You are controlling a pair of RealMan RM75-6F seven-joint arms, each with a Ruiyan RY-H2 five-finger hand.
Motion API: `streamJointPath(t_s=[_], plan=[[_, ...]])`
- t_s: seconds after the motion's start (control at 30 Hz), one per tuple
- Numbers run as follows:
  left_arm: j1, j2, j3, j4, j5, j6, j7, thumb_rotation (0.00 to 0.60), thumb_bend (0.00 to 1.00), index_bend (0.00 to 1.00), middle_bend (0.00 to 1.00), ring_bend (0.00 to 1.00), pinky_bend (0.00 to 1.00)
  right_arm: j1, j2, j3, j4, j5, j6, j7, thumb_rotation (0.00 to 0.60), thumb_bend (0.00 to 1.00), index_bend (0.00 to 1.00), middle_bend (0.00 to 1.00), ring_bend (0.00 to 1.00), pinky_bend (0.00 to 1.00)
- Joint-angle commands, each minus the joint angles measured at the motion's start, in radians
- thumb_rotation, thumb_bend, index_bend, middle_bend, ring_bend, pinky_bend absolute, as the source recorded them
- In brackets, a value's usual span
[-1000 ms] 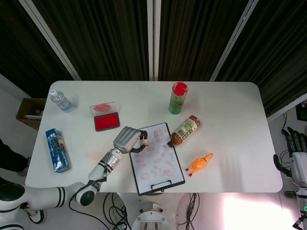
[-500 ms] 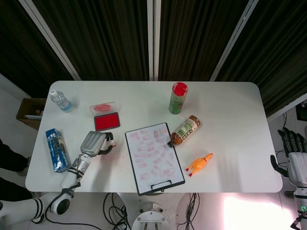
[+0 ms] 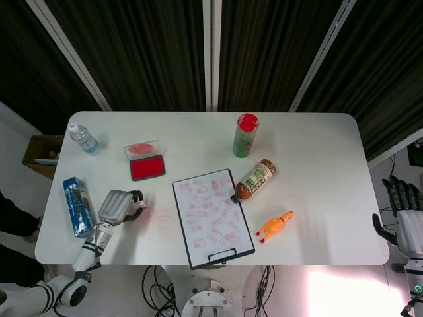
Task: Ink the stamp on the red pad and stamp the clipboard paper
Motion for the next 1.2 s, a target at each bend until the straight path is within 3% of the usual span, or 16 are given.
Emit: streamJointPath(t_s=[0.03,0.17,0.5,0.83,1.2], plan=[[0.012,-0.016,0.006,0.03,0.018,0.005,-0.016,0.6,0.39,0.68,0.69,0.75,0.79,0.0,0.002,-0.001,-0.004,-0.002,0.0,-0.005,0.6,0.34,0.0,0.0,0.0,0.0],[0.018,-0.022,0.012,0.052,0.036,0.001,-0.024,0.6,0.39,0.65,0.67,0.75,0.79,0.0,0.001,-0.001,-0.009,-0.001,-0.001,-0.01,0.6,0.34,0.0,0.0,0.0,0.0],[0.024,-0.025,0.022,0.087,0.08,-0.007,-0.046,0.6,0.33,0.47,0.6,0.75,0.79,0.0,-0.001,-0.002,-0.008,0.007,-0.008,-0.009,0.6,0.34,0.0,0.0,0.0,0.0],[0.032,-0.034,0.02,0.108,0.101,-0.007,-0.06,0.6,0.28,0.38,0.5,0.72,0.79,-0.002,-0.004,-0.002,0.001,0.012,-0.01,0.001,0.6,0.34,0.0,0.0,0.0,0.0],[0.037,-0.033,0.015,0.111,0.117,-0.003,-0.068,0.6,0.26,0.34,0.43,0.7,0.79,-0.003,-0.005,-0.001,0.006,0.013,-0.009,0.004,0.6,0.34,0.0,0.0,0.0,0.0]])
